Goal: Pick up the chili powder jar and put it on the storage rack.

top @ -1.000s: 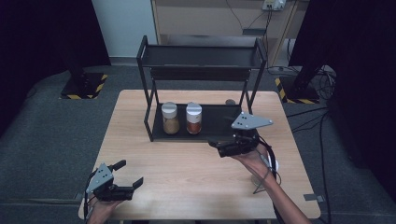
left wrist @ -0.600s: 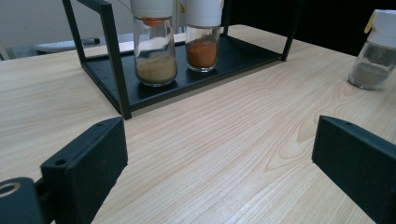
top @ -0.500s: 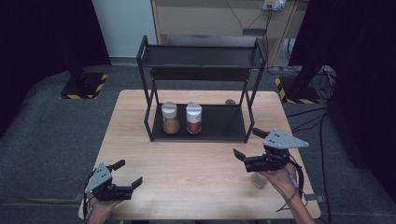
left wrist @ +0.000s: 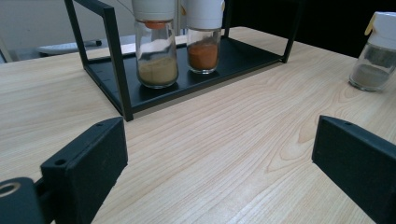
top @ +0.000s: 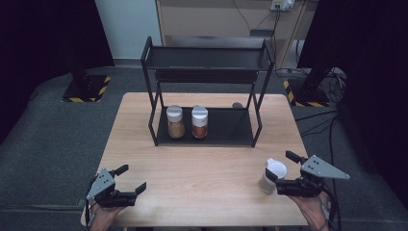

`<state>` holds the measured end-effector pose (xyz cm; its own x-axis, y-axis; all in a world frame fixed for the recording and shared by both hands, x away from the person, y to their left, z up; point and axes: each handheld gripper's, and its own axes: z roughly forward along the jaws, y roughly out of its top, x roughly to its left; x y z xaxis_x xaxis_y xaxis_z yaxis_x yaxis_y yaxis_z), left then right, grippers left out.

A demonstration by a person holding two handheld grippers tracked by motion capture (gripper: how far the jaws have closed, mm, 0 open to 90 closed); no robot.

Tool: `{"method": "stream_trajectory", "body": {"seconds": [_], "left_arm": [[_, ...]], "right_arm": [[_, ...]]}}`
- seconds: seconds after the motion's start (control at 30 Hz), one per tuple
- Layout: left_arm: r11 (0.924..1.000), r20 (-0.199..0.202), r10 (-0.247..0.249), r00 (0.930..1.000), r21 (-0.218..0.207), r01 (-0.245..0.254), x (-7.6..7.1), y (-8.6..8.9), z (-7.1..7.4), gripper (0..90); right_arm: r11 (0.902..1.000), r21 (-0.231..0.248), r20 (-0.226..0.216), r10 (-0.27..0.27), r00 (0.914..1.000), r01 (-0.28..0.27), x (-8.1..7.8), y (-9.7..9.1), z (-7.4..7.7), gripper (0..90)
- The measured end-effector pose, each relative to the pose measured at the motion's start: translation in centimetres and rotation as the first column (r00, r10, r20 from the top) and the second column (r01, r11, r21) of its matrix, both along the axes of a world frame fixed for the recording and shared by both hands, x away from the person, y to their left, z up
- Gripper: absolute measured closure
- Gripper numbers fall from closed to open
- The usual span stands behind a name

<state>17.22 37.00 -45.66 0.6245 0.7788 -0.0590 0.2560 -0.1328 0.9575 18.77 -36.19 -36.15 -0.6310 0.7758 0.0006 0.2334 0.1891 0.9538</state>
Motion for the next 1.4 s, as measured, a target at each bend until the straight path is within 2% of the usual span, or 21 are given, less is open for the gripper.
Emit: {"method": "stream_trajectory", "body": {"seconds": [0.1, 0.27, 0.4, 0.63, 0.8, 0.93, 1.4], "left_arm": [[1.0000, 0.001, 0.000, 1.0000, -0.001, 0.000, 0.0, 0.0, 0.0, 2.8], [1.0000, 0.002, -0.001, 1.0000, -0.001, 0.001, 0.0, 0.0, 0.0, 2.8], [1.0000, 0.002, -0.001, 1.0000, -0.003, 0.001, 0.0, 0.0, 0.0, 2.8], [0.9999, -0.001, 0.001, 1.0000, -0.011, -0.001, 0.0, 0.1, -0.1, 2.7], [0.9998, 0.002, -0.003, 1.0000, -0.017, 0.003, 0.0, 0.2, -0.2, 2.8], [0.9998, 0.002, -0.008, 1.0000, -0.018, 0.008, 0.1, 0.2, -0.2, 2.8], [0.9997, 0.003, 0.000, 1.0000, -0.024, 0.000, 0.0, 0.2, -0.2, 2.7]], "right_arm": [[0.9998, 0.017, -0.002, -0.011, 0.9999, 0.011, -0.5, -0.5, -0.7, 6.6], [0.9996, 0.008, 0.001, -0.029, 0.9996, 0.029, -1.4, -1.2, -1.9, 6.5], [0.9987, 0.024, -0.007, -0.045, 0.9989, 0.045, -2.0, -1.9, -3.5, 6.5], [0.9983, 0.013, -0.016, -0.056, 0.9983, 0.056, -2.4, -2.1, -4.5, 6.3], [0.9984, 0.001, -0.019, -0.057, 0.9982, 0.057, -2.4, -2.0, -5.0, 6.3], [0.9983, -0.012, -0.001, -0.057, 0.9984, 0.057, -2.6, -1.9, -5.0, 6.3], [0.9977, 0.009, -0.014, -0.066, 0.9977, 0.067, -2.5, -2.2, -5.3, 6.3]]}}
